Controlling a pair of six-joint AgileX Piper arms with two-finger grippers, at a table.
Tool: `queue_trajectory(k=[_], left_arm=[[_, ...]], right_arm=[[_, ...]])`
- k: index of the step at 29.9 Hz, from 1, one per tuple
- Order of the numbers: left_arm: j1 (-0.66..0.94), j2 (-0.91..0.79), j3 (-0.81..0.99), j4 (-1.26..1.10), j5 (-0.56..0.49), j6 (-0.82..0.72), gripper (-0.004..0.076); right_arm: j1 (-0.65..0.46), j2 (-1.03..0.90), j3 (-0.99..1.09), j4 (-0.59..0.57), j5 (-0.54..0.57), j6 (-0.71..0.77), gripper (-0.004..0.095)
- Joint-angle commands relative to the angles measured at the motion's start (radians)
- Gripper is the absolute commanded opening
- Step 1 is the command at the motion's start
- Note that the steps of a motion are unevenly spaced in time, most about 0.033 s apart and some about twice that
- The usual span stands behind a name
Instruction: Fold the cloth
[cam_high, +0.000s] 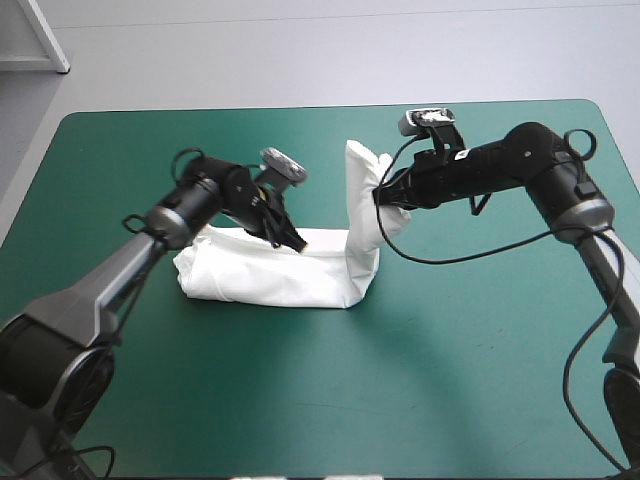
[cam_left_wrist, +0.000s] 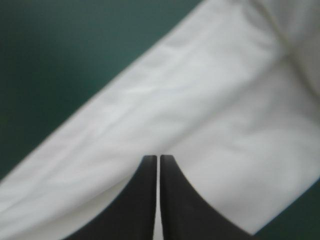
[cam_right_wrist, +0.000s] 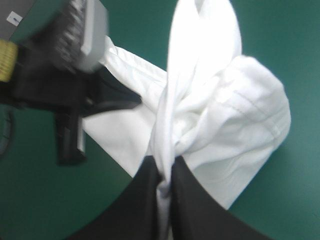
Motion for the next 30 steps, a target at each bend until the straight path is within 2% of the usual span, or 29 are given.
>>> queue_trajectory(k=[1, 4, 13, 26, 29, 30], left_arm=[[0.053, -0.188, -0.111, 0.199, 0.129, -0.083, 0.0019], [0.104, -0.285, -0.168, 0.287, 0.203, -0.109, 0.0019], [0.153, -0.466, -0.226, 0.489, 0.305, -0.174, 0.0019], [0.153, -0.487, -0.226, 0.492, 0.314, -0.185, 0.0019], [0.153, -0.487, -0.226, 0.492, 0.314, -0.185, 0.0019], [0.153, -0.487, -0.226, 0.492, 0.314, -0.185, 0.0019]], right_arm=[[0.063, 0.022, -0.103, 0.028, -0.016, 0.029, -0.0013], [0.133, 0.081, -0.171, 0.028, -0.010, 0.045, -0.0013], [0.344, 0.334, -0.465, 0.013, 0.006, 0.115, -0.0013], [0.469, 0.656, -0.827, -0.001, 0.086, 0.198, -0.0013], [0.478, 0.681, -0.859, 0.001, 0.106, 0.195, 0.0022], [0.482, 0.681, -0.859, 0.001, 0.102, 0.170, 0.0099]])
